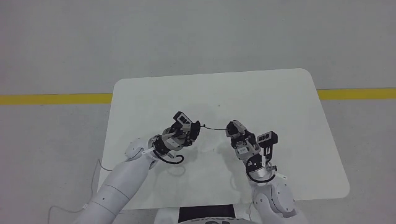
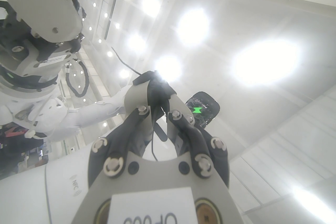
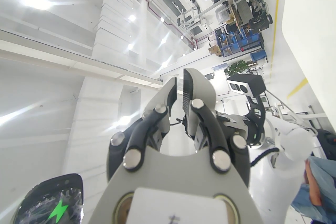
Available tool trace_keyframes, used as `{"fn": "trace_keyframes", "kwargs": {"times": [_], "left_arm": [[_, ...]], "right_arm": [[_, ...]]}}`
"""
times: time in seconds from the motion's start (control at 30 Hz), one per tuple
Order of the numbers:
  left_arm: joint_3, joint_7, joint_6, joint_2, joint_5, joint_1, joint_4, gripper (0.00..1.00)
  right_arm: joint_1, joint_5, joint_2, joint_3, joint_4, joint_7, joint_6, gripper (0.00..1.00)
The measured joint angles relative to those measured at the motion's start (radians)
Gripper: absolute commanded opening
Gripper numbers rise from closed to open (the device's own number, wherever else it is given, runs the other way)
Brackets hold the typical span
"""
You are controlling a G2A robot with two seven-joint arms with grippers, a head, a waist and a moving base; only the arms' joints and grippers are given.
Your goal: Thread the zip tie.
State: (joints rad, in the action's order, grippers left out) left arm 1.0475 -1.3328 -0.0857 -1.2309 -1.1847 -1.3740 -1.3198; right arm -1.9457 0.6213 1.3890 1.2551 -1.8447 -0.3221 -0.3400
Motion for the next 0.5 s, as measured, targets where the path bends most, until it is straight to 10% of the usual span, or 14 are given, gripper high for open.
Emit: {"fn": "trace_keyframes", "kwargs": {"times": [0.3, 0.5], "left_arm": [[0.0, 0.0, 0.0, 0.0, 0.0, 0.0, 0.0, 0.0], [0.0, 0.0, 0.0, 0.0, 0.0, 0.0, 0.0, 0.0]], "right_arm": [[0.011, -0.016, -0.001, 0.013, -0.007, 0.009, 0.0, 1.0], [0.038, -0.381, 0.0, 0.078, -0.087, 0.049, 0.0, 1.0]]}}
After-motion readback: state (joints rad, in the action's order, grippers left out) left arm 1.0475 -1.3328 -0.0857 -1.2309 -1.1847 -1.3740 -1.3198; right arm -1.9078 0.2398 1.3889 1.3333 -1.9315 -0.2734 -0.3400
